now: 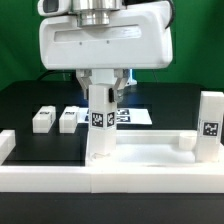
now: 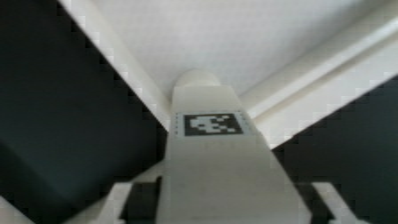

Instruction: Assemble desk

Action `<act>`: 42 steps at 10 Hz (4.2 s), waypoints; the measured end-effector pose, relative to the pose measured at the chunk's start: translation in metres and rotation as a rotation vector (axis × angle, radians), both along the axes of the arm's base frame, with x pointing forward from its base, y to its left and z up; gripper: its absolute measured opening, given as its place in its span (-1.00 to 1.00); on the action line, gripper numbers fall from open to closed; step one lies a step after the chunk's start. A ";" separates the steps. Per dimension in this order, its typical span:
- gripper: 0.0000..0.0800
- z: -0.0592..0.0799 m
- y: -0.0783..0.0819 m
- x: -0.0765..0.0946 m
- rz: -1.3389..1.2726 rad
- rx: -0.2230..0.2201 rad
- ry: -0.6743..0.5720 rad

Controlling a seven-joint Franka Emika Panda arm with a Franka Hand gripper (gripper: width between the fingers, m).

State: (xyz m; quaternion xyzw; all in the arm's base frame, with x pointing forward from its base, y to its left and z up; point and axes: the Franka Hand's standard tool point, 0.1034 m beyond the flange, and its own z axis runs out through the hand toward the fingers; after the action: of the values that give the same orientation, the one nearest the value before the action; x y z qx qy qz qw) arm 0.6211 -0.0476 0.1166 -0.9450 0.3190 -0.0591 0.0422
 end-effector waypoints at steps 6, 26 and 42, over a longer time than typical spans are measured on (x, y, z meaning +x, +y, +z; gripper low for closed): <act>-0.27 -0.001 -0.002 -0.002 -0.594 0.138 0.020; 0.62 -0.005 0.008 0.004 0.530 -0.088 -0.035; -0.28 -0.007 -0.006 0.003 0.176 -0.027 -0.030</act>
Offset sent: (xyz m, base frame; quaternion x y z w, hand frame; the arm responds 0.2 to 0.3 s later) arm -0.0100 -0.0001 -0.0045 -0.0040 -0.0156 0.3058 0.9519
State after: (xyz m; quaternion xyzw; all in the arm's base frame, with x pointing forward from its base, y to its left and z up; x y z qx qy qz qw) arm 0.6241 -0.0532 0.1091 -0.9689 0.2331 -0.0737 0.0392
